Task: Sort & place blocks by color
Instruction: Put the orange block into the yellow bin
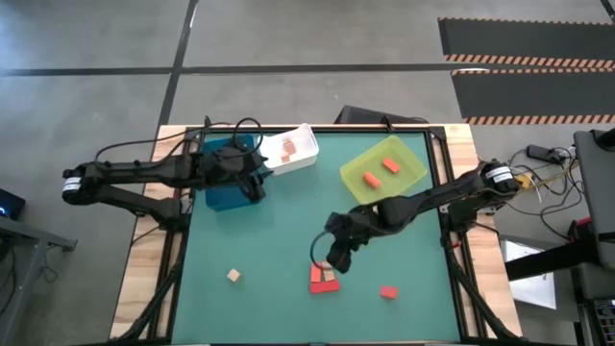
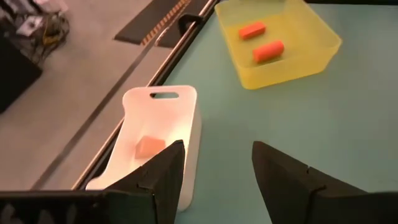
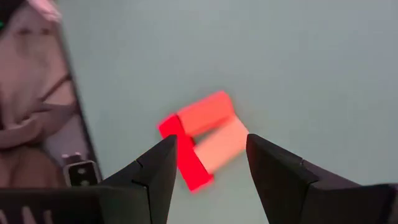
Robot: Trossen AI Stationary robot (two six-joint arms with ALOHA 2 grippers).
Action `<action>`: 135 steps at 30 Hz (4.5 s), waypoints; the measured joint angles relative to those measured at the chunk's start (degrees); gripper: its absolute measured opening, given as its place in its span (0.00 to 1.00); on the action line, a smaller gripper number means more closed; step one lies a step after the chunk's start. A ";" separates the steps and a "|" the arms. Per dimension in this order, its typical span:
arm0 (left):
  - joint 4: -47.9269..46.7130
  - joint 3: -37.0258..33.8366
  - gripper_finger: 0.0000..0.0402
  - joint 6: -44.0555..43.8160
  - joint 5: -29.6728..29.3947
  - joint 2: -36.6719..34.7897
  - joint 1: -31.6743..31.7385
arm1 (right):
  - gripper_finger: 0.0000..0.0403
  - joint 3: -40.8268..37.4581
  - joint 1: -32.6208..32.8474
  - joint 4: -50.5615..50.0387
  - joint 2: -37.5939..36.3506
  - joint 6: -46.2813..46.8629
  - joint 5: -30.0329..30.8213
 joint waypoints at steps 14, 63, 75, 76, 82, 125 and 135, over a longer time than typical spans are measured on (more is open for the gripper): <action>0.82 -0.04 0.43 1.69 -0.03 0.06 -1.27 | 0.45 3.52 12.18 -35.70 0.07 33.19 -2.95; 0.92 -0.20 0.43 2.10 -0.08 0.49 -1.24 | 0.29 0.01 25.00 -26.43 10.67 24.58 -5.96; 0.90 -0.20 0.43 2.09 -0.09 0.49 -1.24 | 0.29 4.99 20.25 -30.63 10.34 19.68 -4.95; 0.92 -0.20 0.43 2.08 -0.09 0.49 -1.25 | 0.29 5.81 19.37 -31.67 10.34 18.46 -4.52; 0.91 -0.20 0.43 2.08 -0.09 0.49 -1.24 | 0.31 11.33 12.44 -38.02 10.34 9.58 -2.23; 0.16 -0.20 0.43 1.58 -0.09 0.51 -1.26 | 0.30 13.23 -55.12 -50.32 10.29 -41.36 1.85; 0.18 -0.20 0.43 1.58 -0.09 0.51 -1.25 | 0.31 4.98 -55.68 -40.67 10.29 -40.91 1.76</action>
